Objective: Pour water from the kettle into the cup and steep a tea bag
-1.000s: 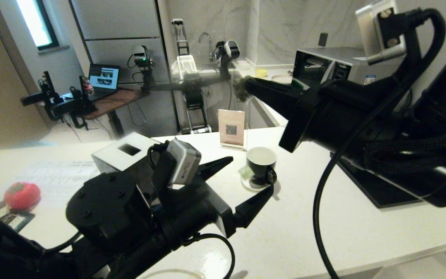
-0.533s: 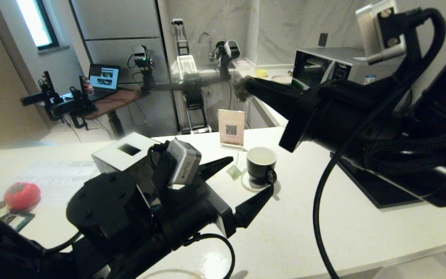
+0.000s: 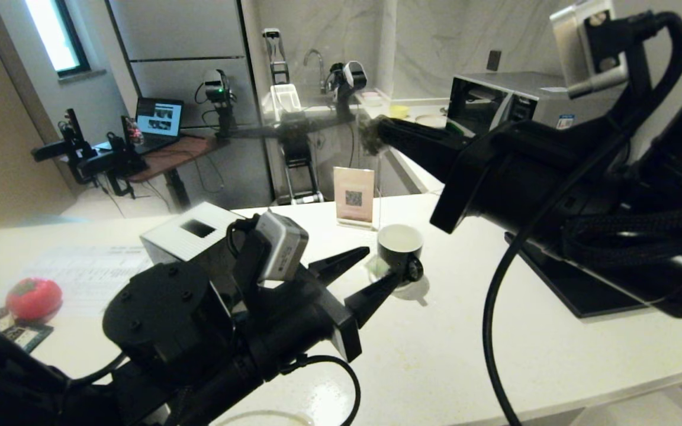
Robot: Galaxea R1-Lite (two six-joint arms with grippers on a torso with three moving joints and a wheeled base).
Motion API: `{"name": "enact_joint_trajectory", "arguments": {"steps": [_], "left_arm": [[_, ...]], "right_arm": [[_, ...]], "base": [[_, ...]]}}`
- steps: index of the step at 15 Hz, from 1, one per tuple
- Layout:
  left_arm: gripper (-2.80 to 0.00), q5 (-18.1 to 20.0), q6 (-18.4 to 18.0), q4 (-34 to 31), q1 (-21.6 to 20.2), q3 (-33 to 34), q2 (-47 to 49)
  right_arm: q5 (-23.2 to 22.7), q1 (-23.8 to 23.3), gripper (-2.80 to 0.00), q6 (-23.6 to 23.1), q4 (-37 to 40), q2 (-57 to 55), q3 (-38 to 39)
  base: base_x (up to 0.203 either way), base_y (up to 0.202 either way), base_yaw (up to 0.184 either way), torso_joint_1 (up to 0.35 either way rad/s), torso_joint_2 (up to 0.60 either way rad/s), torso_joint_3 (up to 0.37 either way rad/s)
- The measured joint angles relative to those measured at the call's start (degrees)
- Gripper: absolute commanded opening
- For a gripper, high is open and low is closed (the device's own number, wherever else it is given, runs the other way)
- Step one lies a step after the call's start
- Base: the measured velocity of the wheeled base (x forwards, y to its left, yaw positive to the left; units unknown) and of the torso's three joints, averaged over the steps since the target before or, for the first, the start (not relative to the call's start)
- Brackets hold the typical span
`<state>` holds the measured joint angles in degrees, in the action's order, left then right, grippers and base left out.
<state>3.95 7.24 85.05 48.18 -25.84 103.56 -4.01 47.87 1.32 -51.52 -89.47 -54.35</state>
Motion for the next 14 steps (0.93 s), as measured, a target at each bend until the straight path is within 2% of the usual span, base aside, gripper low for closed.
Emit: {"name": "enact_joint_trajectory", "arguments": {"steps": [14], "left_arm": [[-2.80, -0.12, -0.05, -0.04, -0.02, 0.20, -0.04]], "right_arm": [[0.02, 0.07, -2.80, -0.06, -0.09, 0.09, 0.85]], "base": [[0.000, 0.000, 0.000, 0.000, 0.00, 0.000]]}}
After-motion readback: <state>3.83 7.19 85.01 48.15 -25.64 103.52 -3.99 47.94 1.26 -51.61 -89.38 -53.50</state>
